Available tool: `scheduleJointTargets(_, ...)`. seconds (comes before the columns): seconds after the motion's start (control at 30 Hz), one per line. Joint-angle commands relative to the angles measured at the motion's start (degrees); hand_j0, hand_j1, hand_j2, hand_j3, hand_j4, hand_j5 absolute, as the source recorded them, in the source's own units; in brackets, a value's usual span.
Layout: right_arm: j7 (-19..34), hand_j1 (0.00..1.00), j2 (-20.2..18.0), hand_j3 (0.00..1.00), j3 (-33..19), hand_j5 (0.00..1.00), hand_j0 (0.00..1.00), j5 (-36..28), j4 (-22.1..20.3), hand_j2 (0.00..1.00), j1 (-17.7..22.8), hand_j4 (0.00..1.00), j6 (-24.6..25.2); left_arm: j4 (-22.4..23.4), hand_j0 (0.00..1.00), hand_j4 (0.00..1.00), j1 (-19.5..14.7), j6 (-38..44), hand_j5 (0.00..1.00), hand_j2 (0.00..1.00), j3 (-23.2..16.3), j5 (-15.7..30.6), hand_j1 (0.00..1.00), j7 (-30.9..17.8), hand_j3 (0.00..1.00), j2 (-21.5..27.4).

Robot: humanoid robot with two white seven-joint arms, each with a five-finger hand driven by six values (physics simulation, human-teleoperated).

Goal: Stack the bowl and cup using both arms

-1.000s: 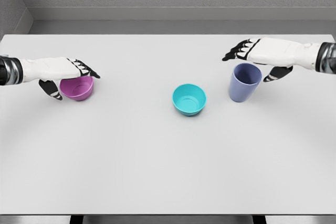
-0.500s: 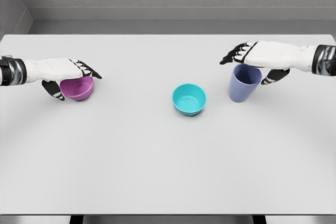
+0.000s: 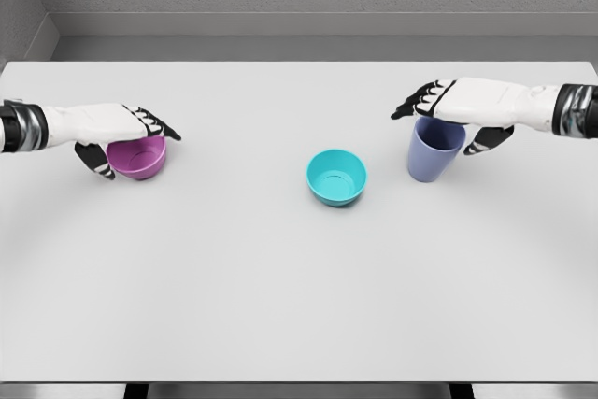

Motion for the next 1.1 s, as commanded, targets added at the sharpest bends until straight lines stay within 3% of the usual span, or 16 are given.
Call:
scheduleJointTargets(0.0,0.0,1.00,0.0,1.00,0.0,1.00,1.00,-0.3,0.0,1.00,0.0,1.00,0.2,0.0,1.00,1.00,0.0,0.1,1.00,1.00,0.0,0.2,1.00,0.0,1.00,0.0)
scheduleJointTargets(0.27,0.0,1.00,-0.1,1.00,0.0,1.00,1.00,-0.3,0.0,1.00,0.0,1.00,0.2,0.0,1.00,1.00,0.1,0.1,1.00,1.00,-0.1,-0.1,1.00,0.0,1.00,-0.1)
scheduleJointTargets(0.43,0.0,1.00,-0.1,1.00,0.0,1.00,1.00,-0.3,0.0,1.00,0.0,1.00,0.2,0.0,0.94,0.94,0.1,0.1,0.94,0.94,-0.3,-1.1,0.94,0.0,0.94,-0.2)
scheduleJointTargets(0.73,0.0,1.00,-0.1,1.00,-0.1,1.00,1.00,-0.3,-0.1,1.00,0.0,1.00,0.2,-0.1,0.73,0.73,0.1,0.1,0.73,0.73,-0.5,-1.0,0.73,-0.1,0.73,-0.2)
scheduleJointTargets(1.0,0.0,1.00,-0.5,1.00,0.0,1.00,1.00,-0.3,-0.1,1.00,0.0,1.00,0.2,-0.9,0.73,0.73,0.0,0.1,0.73,0.73,-0.5,-0.8,0.73,0.1,0.73,-0.2)
scheduleJointTargets(1.07,0.0,1.00,-0.6,1.00,-0.1,1.00,1.00,-0.3,-0.1,1.00,0.0,1.00,0.2,-1.4,0.73,0.73,-1.4,0.1,0.73,0.73,-0.6,-0.7,0.73,0.1,0.73,-0.2)
